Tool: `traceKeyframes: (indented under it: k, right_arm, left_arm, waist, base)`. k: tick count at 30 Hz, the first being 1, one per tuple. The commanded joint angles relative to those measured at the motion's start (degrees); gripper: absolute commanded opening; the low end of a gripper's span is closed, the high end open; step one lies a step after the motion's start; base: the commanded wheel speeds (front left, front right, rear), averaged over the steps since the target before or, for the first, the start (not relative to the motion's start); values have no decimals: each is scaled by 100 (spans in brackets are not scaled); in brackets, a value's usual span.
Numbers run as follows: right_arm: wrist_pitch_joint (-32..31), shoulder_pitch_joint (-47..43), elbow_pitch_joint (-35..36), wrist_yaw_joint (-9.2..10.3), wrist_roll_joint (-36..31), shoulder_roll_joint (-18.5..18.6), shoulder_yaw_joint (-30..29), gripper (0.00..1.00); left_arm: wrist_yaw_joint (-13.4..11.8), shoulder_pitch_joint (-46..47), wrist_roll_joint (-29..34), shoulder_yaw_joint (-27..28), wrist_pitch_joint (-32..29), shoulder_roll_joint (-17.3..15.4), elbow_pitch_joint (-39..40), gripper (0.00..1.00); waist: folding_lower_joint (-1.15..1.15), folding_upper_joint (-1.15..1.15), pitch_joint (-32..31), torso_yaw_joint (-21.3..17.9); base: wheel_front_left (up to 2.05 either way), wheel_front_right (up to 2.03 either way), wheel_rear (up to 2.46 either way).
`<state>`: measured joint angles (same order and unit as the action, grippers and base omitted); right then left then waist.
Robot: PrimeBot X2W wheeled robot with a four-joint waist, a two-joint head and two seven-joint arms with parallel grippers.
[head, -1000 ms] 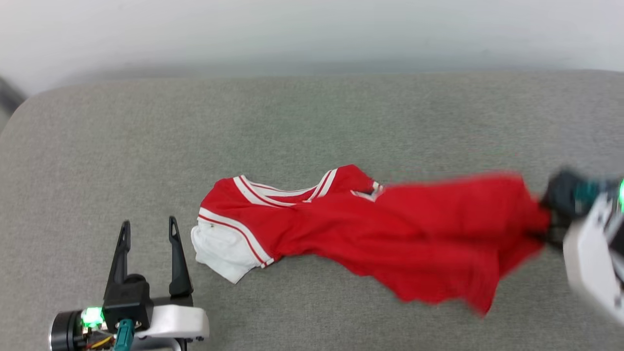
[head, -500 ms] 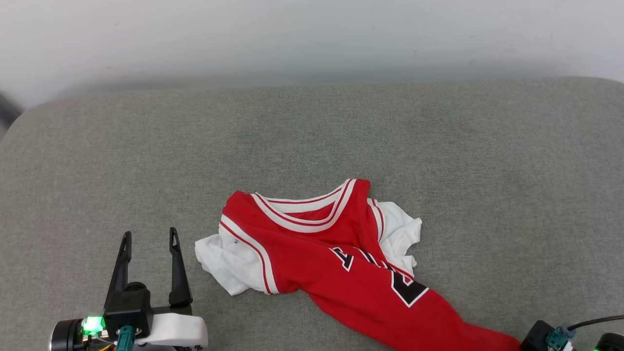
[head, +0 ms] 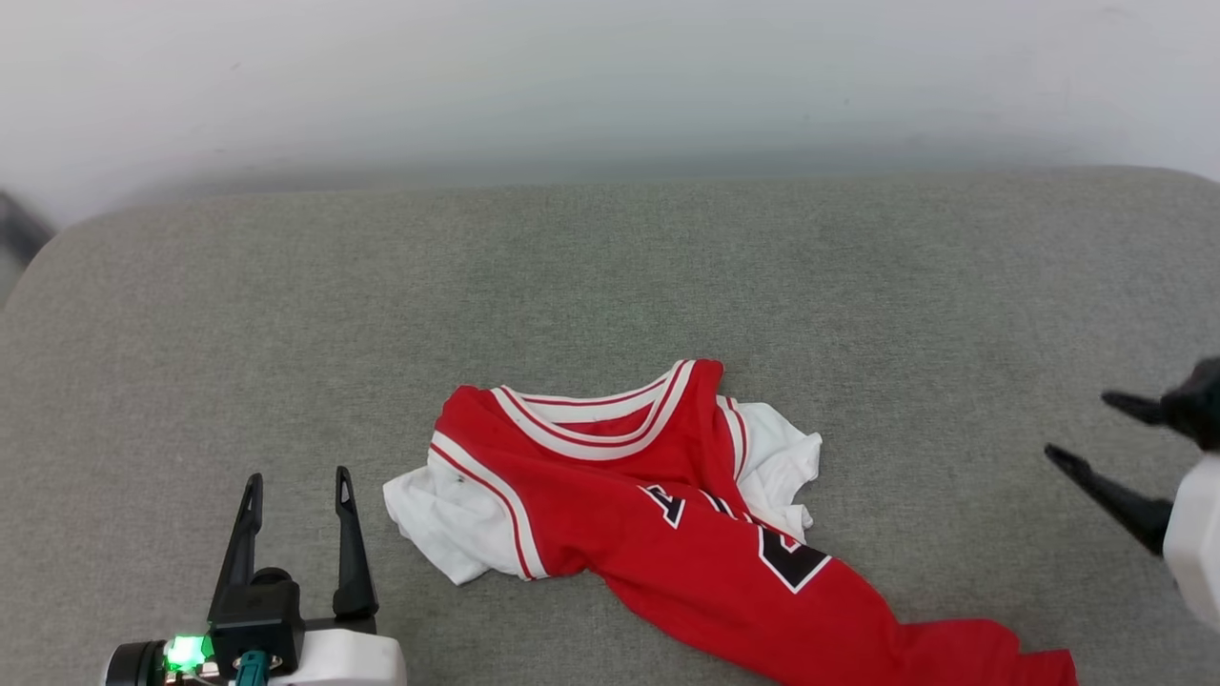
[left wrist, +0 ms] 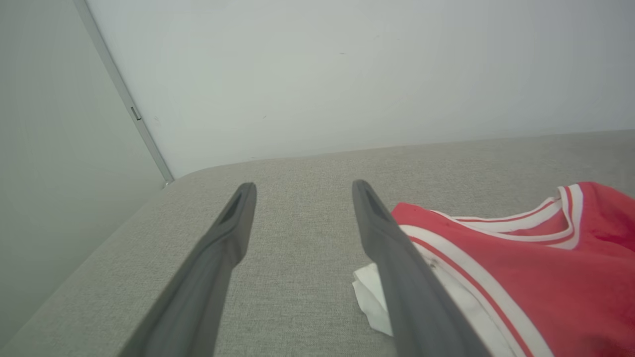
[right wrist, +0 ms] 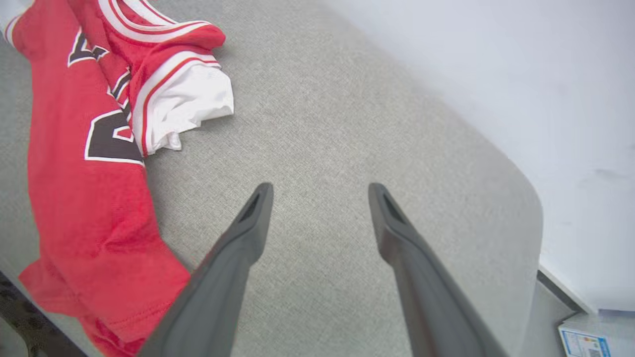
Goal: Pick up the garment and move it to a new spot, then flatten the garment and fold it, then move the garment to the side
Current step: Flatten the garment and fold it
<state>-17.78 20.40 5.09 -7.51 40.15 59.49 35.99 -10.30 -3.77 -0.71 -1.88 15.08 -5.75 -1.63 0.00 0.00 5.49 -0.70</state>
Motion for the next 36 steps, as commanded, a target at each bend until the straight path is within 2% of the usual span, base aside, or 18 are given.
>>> traceKeyframes:
  k: [1, 4, 7, 8, 11, 16, 21, 27, 36]
  right_arm:
    - [-200, 158, 213, 4, -94, 0, -125, 100]
    - [-774, 528, 536, 5, -84, -44, -279, 100]
    - [-1468, 1032, 838, 5, 40, -121, -95, 100]
    - [-1468, 1032, 838, 5, 40, -121, -95, 100]
    - [-2200, 1575, 958, 5, 226, -298, 276, 100]
    - [-3285, 2534, 665, 5, 505, -753, 1024, 100]
    - [-4059, 3285, 69, 4, 786, -1182, 1749, 100]
    - [-4364, 3837, -548, 5, 1025, -1496, 2498, 100]
    - [-4037, 4105, -1058, 5, 1215, -1535, 3524, 100]
  left_arm:
    - [15, 31, 37, -27, 13, -11, -10, 100]
    - [34, 131, 49, -62, 13, 0, -20, 100]
    - [59, 236, 50, -103, 13, 16, -11, 100]
    - [59, 236, 50, -103, 13, 16, -11, 100]
    - [62, 335, 51, -151, 13, 23, 15, 100]
    - [67, 533, 77, -272, 13, 63, 44, 100]
    - [66, 756, 70, -422, 13, 115, 78, 100]
    - [48, 1012, 18, -556, 13, 177, 101, 100]
    - [18, 1286, -45, -668, 13, 224, 108, 100]
  waist:
    - [0, 0, 29, 38]
    - [0, 0, 106, 129]
    - [0, 0, 227, 229]
    - [0, 0, 227, 229]
    - [0, 0, 382, 333]
    - [0, 0, 701, 521]
    - [0, 0, 1026, 726]
    - [0, 0, 1405, 948]
    - [0, 0, 1874, 1149]
  base:
    - [0, 0, 0]
    - [0, 0, 0]
    - [0, 0, 0]
    - [0, 0, 0]
    - [0, 0, 0]
    - [0, 0, 0]
    - [0, 0, 0]
    - [0, 0, 0]
    - [0, 0, 0]
